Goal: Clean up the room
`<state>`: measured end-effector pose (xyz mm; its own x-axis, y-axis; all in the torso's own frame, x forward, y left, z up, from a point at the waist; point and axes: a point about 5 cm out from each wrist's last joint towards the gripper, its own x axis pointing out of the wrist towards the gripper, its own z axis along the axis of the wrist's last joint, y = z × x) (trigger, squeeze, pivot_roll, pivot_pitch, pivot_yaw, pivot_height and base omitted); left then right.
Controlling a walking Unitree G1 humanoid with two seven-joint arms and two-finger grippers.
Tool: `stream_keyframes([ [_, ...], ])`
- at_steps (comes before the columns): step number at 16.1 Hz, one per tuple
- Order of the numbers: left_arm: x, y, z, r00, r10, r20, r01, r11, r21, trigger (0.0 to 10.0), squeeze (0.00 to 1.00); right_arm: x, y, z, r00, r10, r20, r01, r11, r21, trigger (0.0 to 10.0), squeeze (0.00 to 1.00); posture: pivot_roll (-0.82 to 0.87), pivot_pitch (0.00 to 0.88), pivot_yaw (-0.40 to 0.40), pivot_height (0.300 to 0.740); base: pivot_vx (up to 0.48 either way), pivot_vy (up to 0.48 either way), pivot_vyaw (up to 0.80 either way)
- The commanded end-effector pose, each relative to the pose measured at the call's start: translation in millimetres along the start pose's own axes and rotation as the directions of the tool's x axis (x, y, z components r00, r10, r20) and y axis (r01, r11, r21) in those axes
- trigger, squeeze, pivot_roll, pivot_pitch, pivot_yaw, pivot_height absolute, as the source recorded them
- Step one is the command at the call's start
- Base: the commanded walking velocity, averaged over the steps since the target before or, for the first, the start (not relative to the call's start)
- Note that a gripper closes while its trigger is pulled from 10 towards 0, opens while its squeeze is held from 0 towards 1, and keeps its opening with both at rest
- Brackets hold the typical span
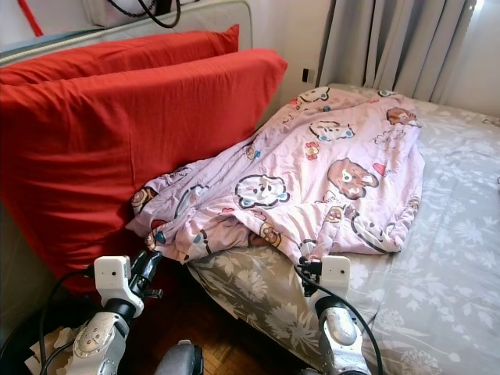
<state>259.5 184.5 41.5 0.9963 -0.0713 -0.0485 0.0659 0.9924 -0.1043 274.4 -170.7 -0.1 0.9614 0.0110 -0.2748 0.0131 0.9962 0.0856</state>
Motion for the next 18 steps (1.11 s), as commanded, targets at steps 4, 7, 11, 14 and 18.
stream_keyframes([
  [4, 0.8, 1.1, 2.2, 1.0, 0.001, -0.001, -0.001, 1.0, -0.003, 10.0, 0.0, 2.8, 3.3, 2.3, 1.0, 0.016, -0.005, -0.016, 1.0, -0.008, 10.0, 0.0, 0.07, 0.0, 0.016, 0.641, 0.0, 0.0, 0.0],
  [7, 1.4, 1.1, 2.2, 1.0, 0.0, -0.002, 0.0, 1.0, -0.003, 10.0, 0.0, 3.2, 3.5, 0.7, 1.0, 0.016, -0.023, -0.017, 1.0, -0.016, 10.0, 0.0, 0.07, 0.0, 0.016, 0.631, 0.0, 0.0, 0.0],
  [11, 1.9, 1.2, 1.9, 1.0, 0.001, -0.005, -0.001, 1.0, -0.004, 10.0, 0.0, 3.1, 4.0, 2.8, 1.0, 0.022, 0.001, -0.022, 1.0, -0.01, 10.0, 0.0, 0.07, 0.0, 0.016, 0.626, 0.0, 0.0, 0.0],
  [14, 1.8, 0.8, 1.5, 1.0, -0.001, -0.006, 0.001, 1.0, -0.003, 10.0, 0.0, 3.5, 5.5, 2.7, 1.0, 0.03, -0.001, -0.03, 0.999, -0.01, 10.0, 0.0, 0.07, 0.0, 0.016, 0.626, 0.0, 0.0, 0.0],
  [18, 1.8, 0.6, 0.9, 1.0, -0.002, -0.009, 0.002, 1.0, 0.0, 10.0, 0.0, 2.5, 7.9, 0.6, 0.998, 0.059, -0.01, -0.059, 0.998, -0.019, 10.0, 0.0, 0.07, 0.0, 0.017, 0.626, 0.062, 0.0, 0.0],
])
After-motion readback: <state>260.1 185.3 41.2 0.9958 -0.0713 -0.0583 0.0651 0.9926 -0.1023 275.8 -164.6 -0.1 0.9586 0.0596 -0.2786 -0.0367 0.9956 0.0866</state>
